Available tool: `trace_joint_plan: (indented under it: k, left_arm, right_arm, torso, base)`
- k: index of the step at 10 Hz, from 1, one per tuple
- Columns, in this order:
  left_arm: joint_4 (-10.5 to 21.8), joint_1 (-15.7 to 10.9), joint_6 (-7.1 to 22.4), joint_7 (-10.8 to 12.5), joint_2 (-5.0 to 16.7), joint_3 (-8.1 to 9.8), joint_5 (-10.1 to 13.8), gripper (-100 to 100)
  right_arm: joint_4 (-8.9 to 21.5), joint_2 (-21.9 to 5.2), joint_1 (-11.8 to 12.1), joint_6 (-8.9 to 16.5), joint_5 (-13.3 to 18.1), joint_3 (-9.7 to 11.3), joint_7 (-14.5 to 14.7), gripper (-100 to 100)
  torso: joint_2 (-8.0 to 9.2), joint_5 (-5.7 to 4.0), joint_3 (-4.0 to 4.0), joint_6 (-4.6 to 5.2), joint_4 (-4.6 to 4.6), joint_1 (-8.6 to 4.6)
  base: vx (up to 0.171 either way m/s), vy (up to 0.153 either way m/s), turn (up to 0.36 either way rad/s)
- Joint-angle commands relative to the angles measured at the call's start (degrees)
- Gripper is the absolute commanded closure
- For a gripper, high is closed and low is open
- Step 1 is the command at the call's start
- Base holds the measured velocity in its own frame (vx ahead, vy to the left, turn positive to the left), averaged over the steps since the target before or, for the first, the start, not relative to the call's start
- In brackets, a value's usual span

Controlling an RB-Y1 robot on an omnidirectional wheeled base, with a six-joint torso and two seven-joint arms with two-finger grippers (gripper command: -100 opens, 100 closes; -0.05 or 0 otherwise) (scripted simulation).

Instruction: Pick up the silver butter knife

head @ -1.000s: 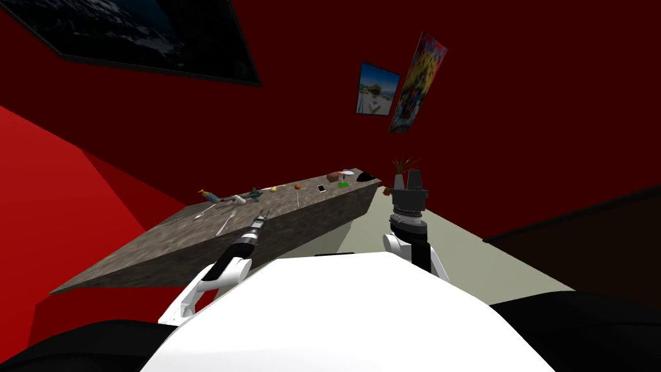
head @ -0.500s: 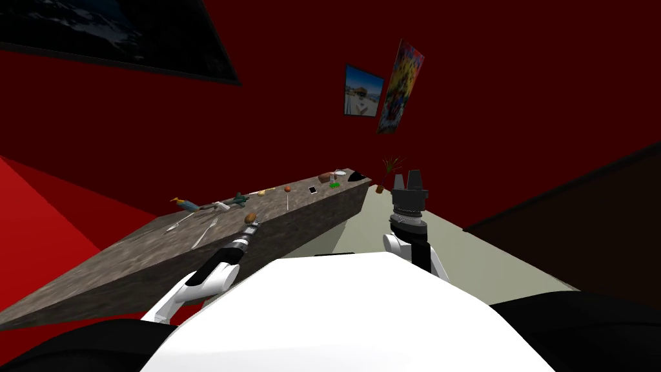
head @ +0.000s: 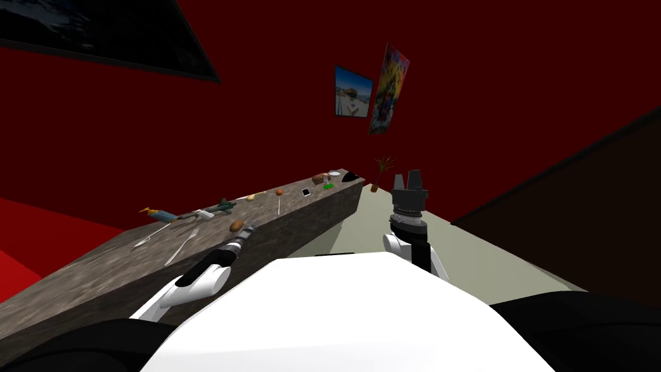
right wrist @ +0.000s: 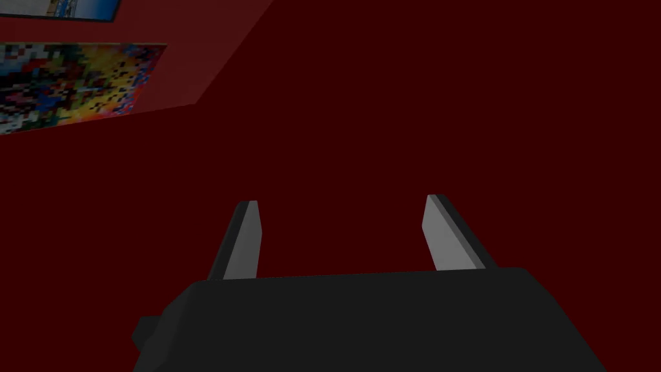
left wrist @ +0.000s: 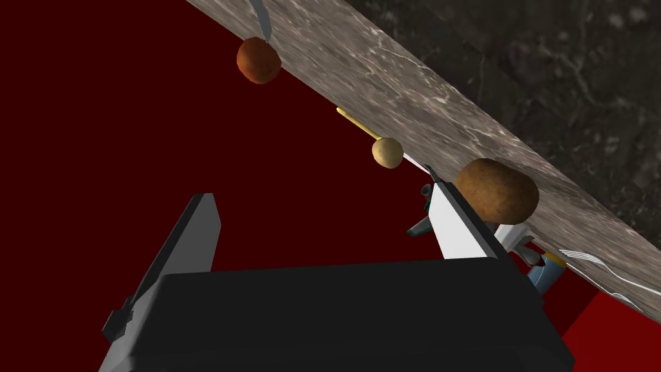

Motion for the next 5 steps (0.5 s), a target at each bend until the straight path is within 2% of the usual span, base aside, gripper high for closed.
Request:
trace_joint_plan:
  k: [1,2,3,4,5]
  left_arm:
    - [2.0,0.2,1.9,-2.9,1.4,0.47,1.8,-100]
    - [2.0,0.2,1.9,-3.0,1.4,0.47,1.8,-100]
    - [3.6,0.5,3.4,-5.4,2.8,0.94,3.4,-100]
    - [3.6,0.5,3.4,-5.5,2.8,0.94,3.4,-100]
    - [5.3,0.8,4.8,-7.9,4.0,1.39,5.0,-100]
  right_arm:
    - [0.0,0.0,0.0,0.0,0.0,0.0,0.0,0]
    - [0.0,0.0,0.0,0.0,0.0,0.0,0.0,0]
    - [0.0,0.0,0.0,0.0,0.0,0.0,0.0,0]
    - [0.0,0.0,0.0,0.0,0.0,0.0,0.0,0]
    - [0.0,0.0,0.0,0.0,0.0,0.0,0.0,0]
  torso:
    - [0.00,0.00,0.00,0.00,0.00,0.00]
    - [-0.04,0.00,-0.02,0.04,0.00,0.00]
    - [-0.01,0.00,-0.01,0.00,0.00,0.01]
    - [-0.05,0.00,-0.03,0.03,-0.01,-0.02]
    - [-0.04,0.00,-0.02,0.00,-0.01,-0.01]
  base:
    - [0.053,-0.055,-0.132]
    - [0.046,-0.050,-0.082]
    - [0.060,-0.061,-0.154]
    - [0.056,-0.051,-0.078]
    - [0.057,-0.046,-0.146]
